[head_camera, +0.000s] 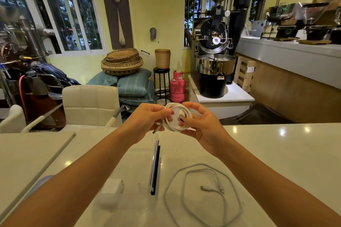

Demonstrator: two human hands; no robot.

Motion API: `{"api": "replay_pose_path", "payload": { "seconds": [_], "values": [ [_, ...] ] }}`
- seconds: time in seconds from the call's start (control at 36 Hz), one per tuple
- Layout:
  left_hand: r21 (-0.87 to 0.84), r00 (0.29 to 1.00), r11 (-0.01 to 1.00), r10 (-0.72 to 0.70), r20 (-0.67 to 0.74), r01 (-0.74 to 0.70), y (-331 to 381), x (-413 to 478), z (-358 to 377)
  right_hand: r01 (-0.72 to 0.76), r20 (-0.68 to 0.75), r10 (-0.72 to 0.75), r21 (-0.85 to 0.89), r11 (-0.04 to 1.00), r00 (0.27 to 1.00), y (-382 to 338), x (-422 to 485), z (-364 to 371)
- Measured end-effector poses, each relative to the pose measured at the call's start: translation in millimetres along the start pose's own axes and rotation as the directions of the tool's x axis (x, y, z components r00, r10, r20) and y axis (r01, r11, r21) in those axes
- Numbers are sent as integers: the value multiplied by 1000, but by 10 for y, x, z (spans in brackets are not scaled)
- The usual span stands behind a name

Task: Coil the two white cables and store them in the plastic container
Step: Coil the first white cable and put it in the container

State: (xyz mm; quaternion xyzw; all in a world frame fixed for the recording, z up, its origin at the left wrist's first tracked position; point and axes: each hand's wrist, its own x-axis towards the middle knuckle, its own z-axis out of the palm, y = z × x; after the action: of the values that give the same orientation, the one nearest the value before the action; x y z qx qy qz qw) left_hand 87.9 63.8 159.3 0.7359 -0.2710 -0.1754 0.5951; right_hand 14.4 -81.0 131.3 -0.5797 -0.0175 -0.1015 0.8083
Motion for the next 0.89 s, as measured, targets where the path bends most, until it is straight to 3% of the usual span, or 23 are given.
{"api": "replay_pose_path", "payload": {
  "seconds": [0.19,0.39,0.58,0.69,0.89],
  "values": [
    [202,988,976,103,-114,-78,-111,24,42,28,-7,-28,-39,999,1000,130,56,71],
    [407,980,912,130,-154,-57,-232,38,-3,139,-110,-177,-287,948,978,271,111,207],
    [524,977,850,152,-147,-53,-305,43,-79,250,-134,-383,-557,792,914,444,183,276],
    [510,975,860,144,-171,-38,-383,56,-181,276,-75,-451,-699,660,889,527,246,307],
    [440,996,896,-34,-76,65,-492,13,-415,268,94,-387,-863,428,917,642,304,351]
  ]
}}
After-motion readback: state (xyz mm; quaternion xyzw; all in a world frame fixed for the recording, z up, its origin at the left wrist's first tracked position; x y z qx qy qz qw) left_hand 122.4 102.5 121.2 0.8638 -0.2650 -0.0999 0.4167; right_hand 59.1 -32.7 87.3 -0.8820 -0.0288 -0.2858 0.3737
